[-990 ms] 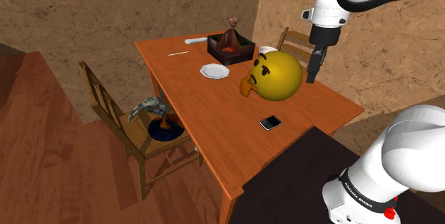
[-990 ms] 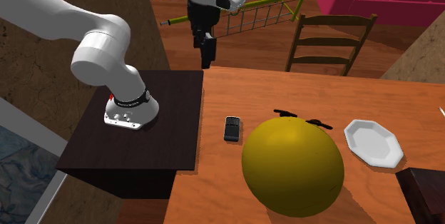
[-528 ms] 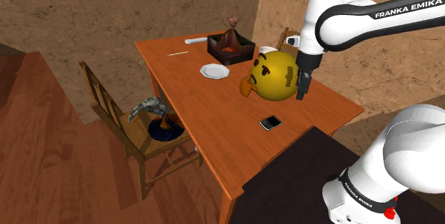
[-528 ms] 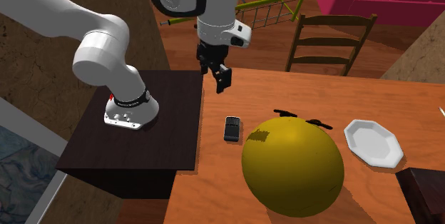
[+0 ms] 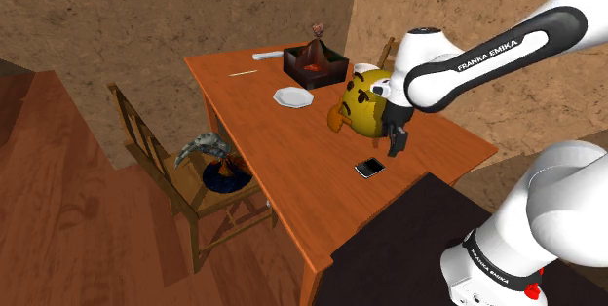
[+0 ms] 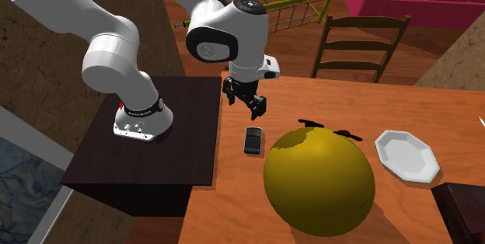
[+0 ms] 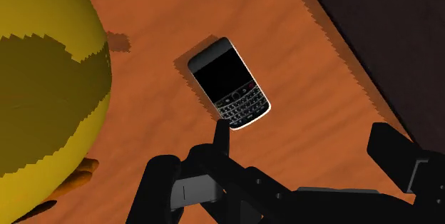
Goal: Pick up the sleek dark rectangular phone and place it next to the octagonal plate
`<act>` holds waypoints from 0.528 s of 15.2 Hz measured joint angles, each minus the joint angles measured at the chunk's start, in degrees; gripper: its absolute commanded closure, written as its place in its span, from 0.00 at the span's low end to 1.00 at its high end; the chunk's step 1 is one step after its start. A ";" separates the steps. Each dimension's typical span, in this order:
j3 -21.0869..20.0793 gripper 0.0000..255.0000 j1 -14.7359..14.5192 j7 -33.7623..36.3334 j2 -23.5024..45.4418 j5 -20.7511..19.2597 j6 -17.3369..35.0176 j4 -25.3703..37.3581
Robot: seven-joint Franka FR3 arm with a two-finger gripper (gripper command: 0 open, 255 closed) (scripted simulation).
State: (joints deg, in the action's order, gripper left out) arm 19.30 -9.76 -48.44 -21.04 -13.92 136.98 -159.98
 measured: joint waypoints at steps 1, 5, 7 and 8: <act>1.07 0.00 -0.67 -2.46 2.74 0.23 2.98 0.14; 4.04 0.00 -4.70 -13.47 14.15 4.80 14.60 1.08; 4.55 0.00 -6.58 -21.28 20.44 10.42 19.96 2.33; 3.99 0.00 -7.00 -25.66 23.25 13.90 22.34 2.80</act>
State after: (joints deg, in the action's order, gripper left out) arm 23.29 -16.76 -74.10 2.21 -0.02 159.32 -157.18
